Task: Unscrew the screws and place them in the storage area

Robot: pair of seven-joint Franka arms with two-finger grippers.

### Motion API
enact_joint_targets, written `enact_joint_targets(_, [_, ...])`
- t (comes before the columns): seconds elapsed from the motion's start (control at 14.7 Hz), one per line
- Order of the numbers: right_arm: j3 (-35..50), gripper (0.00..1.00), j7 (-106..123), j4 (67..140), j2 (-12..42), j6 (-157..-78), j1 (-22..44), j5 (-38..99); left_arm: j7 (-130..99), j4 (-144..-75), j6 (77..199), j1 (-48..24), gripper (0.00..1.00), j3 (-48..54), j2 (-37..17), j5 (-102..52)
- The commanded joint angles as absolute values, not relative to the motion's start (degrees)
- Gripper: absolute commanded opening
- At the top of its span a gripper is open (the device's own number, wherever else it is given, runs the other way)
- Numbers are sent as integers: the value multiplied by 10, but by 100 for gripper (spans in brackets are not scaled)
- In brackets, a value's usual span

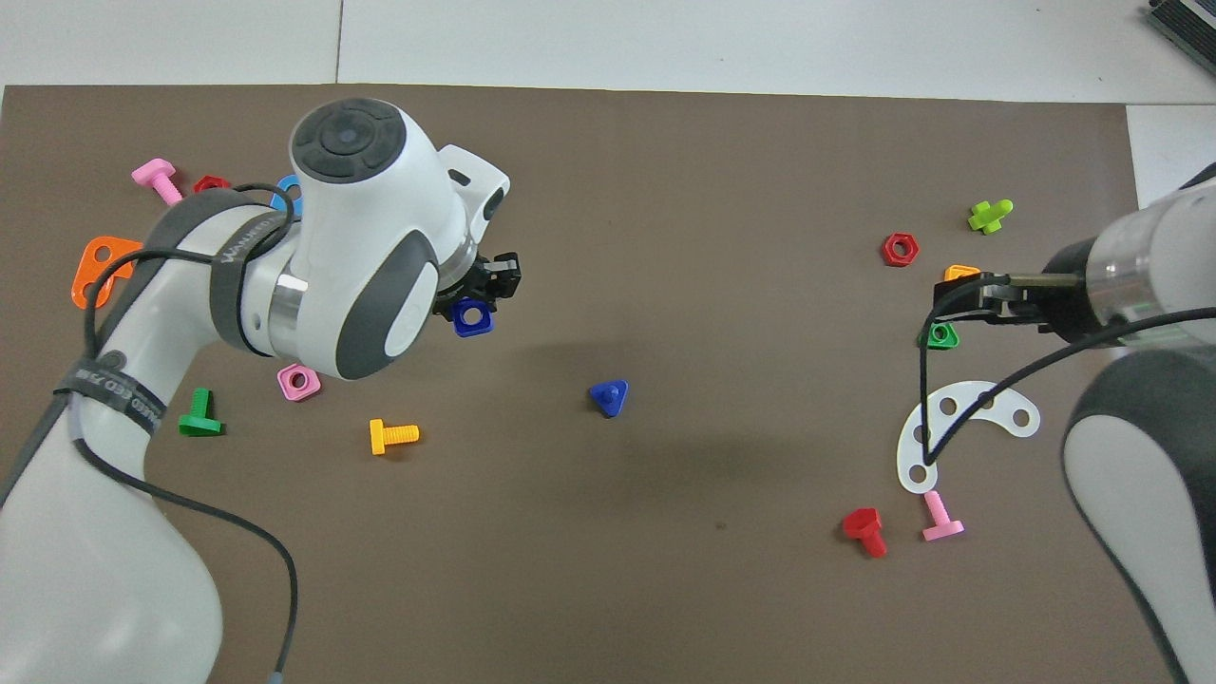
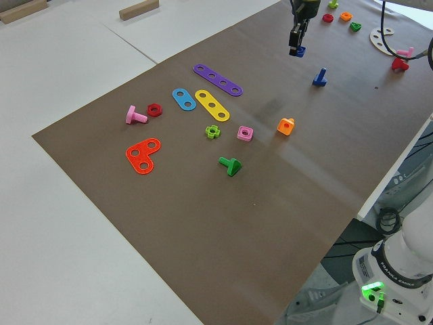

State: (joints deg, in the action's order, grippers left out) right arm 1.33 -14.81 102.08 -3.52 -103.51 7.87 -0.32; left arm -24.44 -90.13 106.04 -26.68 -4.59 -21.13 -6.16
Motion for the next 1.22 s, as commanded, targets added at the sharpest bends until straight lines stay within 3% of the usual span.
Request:
enact_joint_targets(0.0, [17,99,-188,1078,-54,-1084,109,3,-116,-974,1094,-225,14,-42,-179,-76])
enact_joint_targets(0.27, [16,98,-269,1104,4,-1171,186,-2,-37,-1135,1263,-206,14,-45,-135,-71])
enact_joint_targets(0.54, [16,98,-358,1119,77,-1268,262,-3,-5,-1177,1287,-188,18,-45,-131,-48])
enact_joint_targets(0.61, [16,98,-368,1119,94,-1285,272,-4,-5,-1182,1288,-186,36,-45,-130,-41])
enact_joint_targets(0.75, [16,96,-387,1118,126,-1317,300,-4,-5,-1180,1286,-185,96,-46,-131,-40])
enact_joint_targets(1.15, [15,89,-447,1103,200,-1379,345,-53,-4,-1114,1204,-168,100,-50,-129,-30])
